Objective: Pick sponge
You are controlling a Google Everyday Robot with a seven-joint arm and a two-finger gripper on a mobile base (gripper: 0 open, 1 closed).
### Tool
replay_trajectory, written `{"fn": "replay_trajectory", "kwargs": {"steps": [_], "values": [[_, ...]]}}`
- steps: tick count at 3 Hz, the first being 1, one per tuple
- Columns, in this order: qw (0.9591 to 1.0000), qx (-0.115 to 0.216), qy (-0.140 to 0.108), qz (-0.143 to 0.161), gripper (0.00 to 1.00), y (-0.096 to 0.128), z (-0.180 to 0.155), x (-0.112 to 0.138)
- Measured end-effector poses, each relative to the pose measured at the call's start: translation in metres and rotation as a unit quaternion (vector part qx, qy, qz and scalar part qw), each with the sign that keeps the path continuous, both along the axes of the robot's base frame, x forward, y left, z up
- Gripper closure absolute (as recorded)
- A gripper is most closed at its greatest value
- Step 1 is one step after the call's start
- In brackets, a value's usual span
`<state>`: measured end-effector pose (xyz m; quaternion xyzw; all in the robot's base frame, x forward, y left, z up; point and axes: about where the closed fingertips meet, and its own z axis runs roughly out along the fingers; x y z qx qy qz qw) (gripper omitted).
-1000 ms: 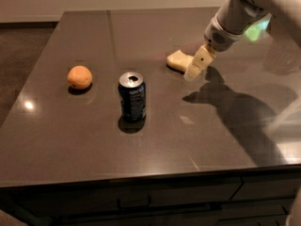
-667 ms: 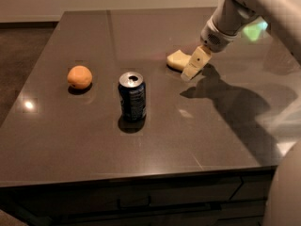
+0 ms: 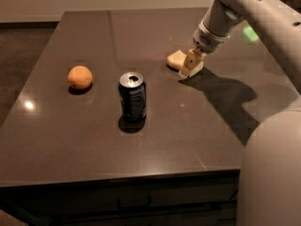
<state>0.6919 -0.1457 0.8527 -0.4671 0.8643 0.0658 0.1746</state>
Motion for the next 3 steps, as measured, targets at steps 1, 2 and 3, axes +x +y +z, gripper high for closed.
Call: {"fn": "replay_trajectory", "kwargs": {"steps": [1,2,3], "values": [[1.0,0.001,0.01,0.001,0.56,0.001,-0.003,0.001],[0.9999,0.006,0.01,0.007,0.78,0.004,0.003,-0.003],[0.9996,0.02,-0.005,0.019,1.0,0.01,0.027,-0.013]]}}
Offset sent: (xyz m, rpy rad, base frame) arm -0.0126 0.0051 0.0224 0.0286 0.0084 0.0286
